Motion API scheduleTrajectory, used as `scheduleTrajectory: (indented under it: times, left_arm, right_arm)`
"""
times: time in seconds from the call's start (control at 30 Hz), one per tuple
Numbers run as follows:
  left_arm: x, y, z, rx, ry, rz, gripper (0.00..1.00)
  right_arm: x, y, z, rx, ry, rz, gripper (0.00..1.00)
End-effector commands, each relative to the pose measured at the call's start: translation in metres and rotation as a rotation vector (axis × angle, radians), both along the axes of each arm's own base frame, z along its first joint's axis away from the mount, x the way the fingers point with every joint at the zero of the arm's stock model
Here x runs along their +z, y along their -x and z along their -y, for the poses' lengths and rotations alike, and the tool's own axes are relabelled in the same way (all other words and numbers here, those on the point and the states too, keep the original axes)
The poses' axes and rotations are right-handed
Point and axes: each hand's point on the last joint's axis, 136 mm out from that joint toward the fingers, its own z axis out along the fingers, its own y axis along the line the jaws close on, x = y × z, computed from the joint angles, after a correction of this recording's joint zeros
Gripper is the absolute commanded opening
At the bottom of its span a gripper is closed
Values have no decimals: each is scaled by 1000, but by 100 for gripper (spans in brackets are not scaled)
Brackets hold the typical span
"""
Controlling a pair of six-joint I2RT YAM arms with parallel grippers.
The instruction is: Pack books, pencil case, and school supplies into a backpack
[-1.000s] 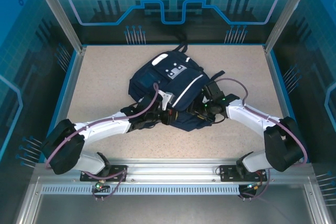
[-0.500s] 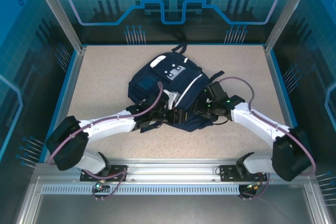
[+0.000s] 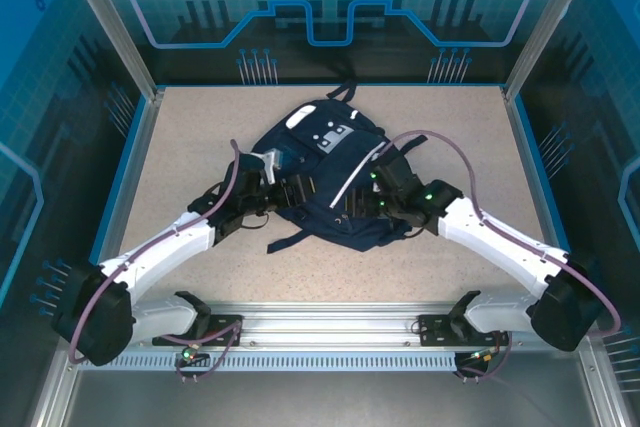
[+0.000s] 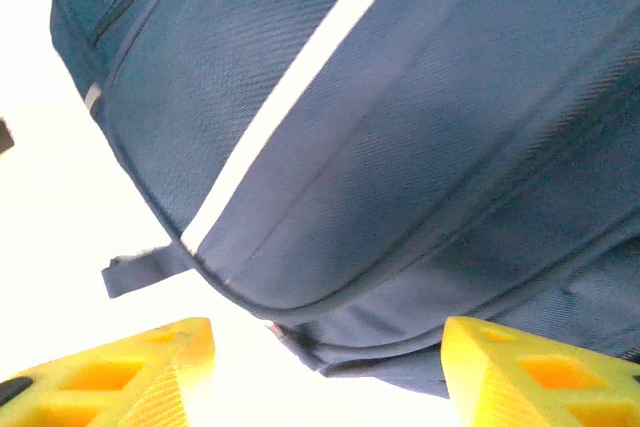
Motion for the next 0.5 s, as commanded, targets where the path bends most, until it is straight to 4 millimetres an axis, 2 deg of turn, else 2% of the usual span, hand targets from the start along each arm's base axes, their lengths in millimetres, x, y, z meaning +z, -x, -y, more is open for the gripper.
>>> scheduleTrajectory:
  times: [0.0,0.2,0.47]
  left_arm:
    - [-9,1,-13,70,-2,-57,73]
    - [-14,-2,-20,111,-23,-72,75]
    - [-16,-2,-20,130,-5,-96,76]
  right_arm:
    - [-6,6,-15,102,65,20,62]
    - [-27,17,-31,170,116,-3,58]
    - [-47,17,-40,191,142,-36,49]
